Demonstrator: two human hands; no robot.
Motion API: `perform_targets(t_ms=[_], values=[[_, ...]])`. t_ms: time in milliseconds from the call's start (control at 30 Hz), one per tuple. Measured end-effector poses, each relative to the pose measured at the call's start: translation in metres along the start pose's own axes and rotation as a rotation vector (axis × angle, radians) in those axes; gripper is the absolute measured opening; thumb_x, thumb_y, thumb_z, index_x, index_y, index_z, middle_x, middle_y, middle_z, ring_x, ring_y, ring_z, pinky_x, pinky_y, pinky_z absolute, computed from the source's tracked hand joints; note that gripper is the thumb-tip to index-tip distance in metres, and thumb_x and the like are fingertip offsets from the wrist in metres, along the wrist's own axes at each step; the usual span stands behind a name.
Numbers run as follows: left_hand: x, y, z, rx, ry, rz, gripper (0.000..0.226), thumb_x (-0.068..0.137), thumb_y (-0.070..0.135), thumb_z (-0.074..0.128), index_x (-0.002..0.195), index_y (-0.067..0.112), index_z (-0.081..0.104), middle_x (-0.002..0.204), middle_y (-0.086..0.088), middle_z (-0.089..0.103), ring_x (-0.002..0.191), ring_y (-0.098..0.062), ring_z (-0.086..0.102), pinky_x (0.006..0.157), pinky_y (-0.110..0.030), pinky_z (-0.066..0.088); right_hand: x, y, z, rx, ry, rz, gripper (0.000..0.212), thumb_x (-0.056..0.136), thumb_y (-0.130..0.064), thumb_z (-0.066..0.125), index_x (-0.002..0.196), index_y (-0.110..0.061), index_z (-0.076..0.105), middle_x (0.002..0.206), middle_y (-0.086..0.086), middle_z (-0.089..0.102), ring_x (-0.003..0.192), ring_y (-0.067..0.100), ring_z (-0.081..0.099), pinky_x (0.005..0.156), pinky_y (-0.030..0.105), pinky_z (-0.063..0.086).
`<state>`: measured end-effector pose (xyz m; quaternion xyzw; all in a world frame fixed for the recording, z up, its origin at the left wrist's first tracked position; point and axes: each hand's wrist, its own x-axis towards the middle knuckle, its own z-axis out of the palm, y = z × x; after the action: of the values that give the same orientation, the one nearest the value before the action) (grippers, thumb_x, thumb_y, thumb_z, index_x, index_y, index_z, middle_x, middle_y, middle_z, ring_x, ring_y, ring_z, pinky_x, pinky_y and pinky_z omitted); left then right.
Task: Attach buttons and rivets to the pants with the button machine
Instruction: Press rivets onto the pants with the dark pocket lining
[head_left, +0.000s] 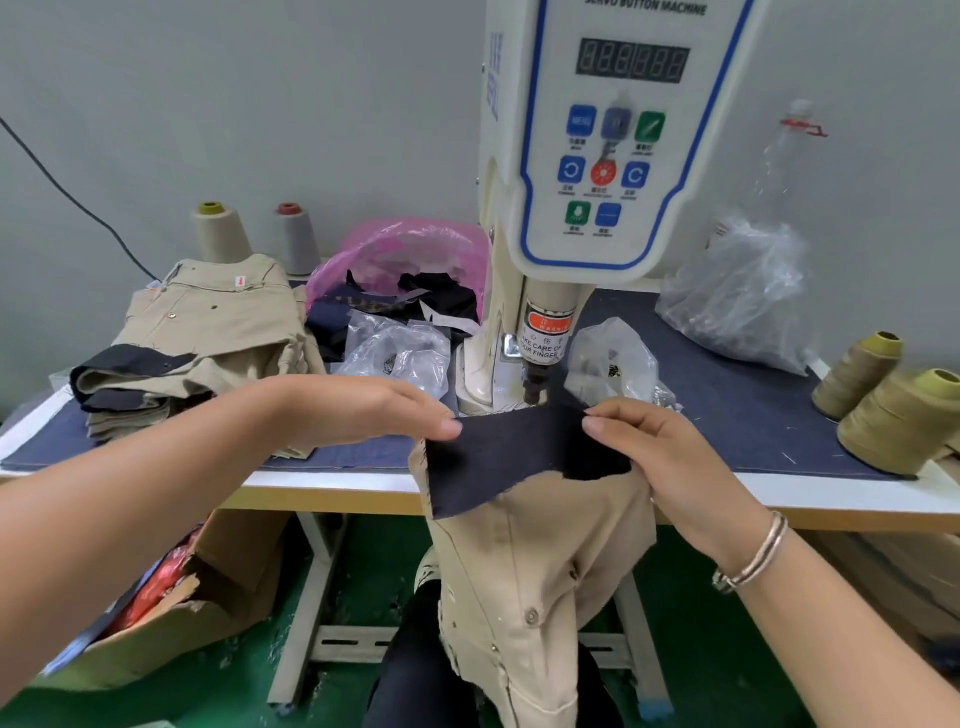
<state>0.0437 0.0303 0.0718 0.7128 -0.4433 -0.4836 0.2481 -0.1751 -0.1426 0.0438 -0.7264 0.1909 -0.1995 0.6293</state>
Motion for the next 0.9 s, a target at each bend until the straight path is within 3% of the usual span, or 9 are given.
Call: perform_targets(t_ms=[67,200,367,500,567,633,767,833,900], values=[[0.003,0.001,0.001,0.065,0.029,0.028,0.035,0.068,0.077,0.062,0.083,0.048,0.072,0.091,0.034,0.067,0.09,0.019,0.058,0.092,-0.02,0.037,0.001,-0.002,-0.004,-0.051,-0.016,-0.033,0.028,0.086,-0.009,0.063,0.069,-0.028,0.075,0.073,-0.013,0.069,0.073,-0.005,0.061,0.068,0.005,0.044],[0.006,0.0,0.005,0.125,-0.042,0.192,0.021,0.092,0.041,0.056,0.083,0.03,0.071,0.088,0.014,0.07,0.088,-0.003,0.063,0.091,-0.023,0.044,-0.001,-0.003,-0.016,-0.301,-0.13,-0.027,0.025,0.088,-0.015,0.063,0.073,-0.032,0.072,0.07,-0.006,0.06,0.066,0.001,0.052,0.066,0.007,0.04],[0.006,-0.003,0.007,0.121,-0.114,0.202,0.019,0.098,0.013,0.054,0.095,0.024,0.068,0.093,0.013,0.071,0.09,-0.004,0.064,0.082,-0.014,0.045,-0.006,0.013,-0.017,-0.618,-0.122,-0.133,0.02,0.089,-0.025,0.059,0.073,-0.029,0.047,0.054,-0.015,0.043,0.052,0.001,0.035,0.055,0.013,0.034],[0.006,-0.007,0.014,0.133,-0.105,0.201,0.017,0.098,0.007,0.051,0.099,0.017,0.064,0.092,0.017,0.069,0.09,-0.001,0.061,0.084,-0.014,0.043,-0.012,0.025,-0.016,-0.69,-0.194,-0.181,0.005,0.091,-0.032,0.057,0.092,-0.033,0.051,0.057,-0.014,0.042,0.054,0.002,0.038,0.057,0.015,0.035],[0.007,-0.009,0.016,0.132,-0.076,0.193,0.016,0.1,0.007,0.048,0.098,0.015,0.063,0.089,0.017,0.067,0.085,0.001,0.059,0.081,-0.013,0.042,-0.011,0.027,-0.018,-0.749,-0.213,-0.18,0.017,0.092,-0.035,0.054,0.083,-0.02,0.056,0.058,-0.011,0.043,0.055,0.003,0.039,0.055,0.018,0.033],[0.012,-0.015,0.018,0.293,0.029,0.167,0.015,0.1,0.014,0.048,0.093,0.018,0.06,0.086,0.011,0.062,0.079,0.0,0.054,0.077,-0.016,0.042,-0.01,0.027,-0.018,-0.727,-0.221,-0.154,0.03,0.093,-0.033,0.052,0.075,-0.01,0.054,0.059,-0.008,0.042,0.055,0.002,0.037,0.055,0.019,0.031],[0.034,-0.04,0.034,0.757,0.409,0.25,0.019,0.099,0.021,0.044,0.08,0.023,0.046,0.079,0.007,0.054,0.076,-0.01,0.049,0.07,-0.025,0.034,-0.003,0.034,-0.015,-0.722,-0.304,-0.086,0.024,0.095,-0.029,0.052,0.075,-0.017,0.059,0.06,-0.014,0.048,0.057,-0.001,0.042,0.058,0.015,0.035],[0.048,-0.055,0.045,0.728,0.582,0.33,0.014,0.098,0.016,0.044,0.085,0.017,0.049,0.082,0.005,0.056,0.082,-0.017,0.051,0.075,-0.032,0.036,0.004,0.042,-0.016,-0.752,-0.301,-0.068,0.017,0.095,-0.027,0.055,0.082,-0.02,0.064,0.068,-0.012,0.057,0.062,-0.002,0.048,0.063,0.014,0.038],[0.059,-0.067,0.052,0.539,0.676,0.334,0.014,0.097,0.01,0.043,0.089,0.016,0.053,0.086,0.003,0.059,0.085,-0.019,0.054,0.078,-0.038,0.042,0.017,0.046,-0.022,-0.673,-0.169,-0.037,0.01,0.094,-0.025,0.056,0.09,-0.023,0.066,0.073,-0.009,0.064,0.064,-0.003,0.055,0.064,0.012,0.043]])
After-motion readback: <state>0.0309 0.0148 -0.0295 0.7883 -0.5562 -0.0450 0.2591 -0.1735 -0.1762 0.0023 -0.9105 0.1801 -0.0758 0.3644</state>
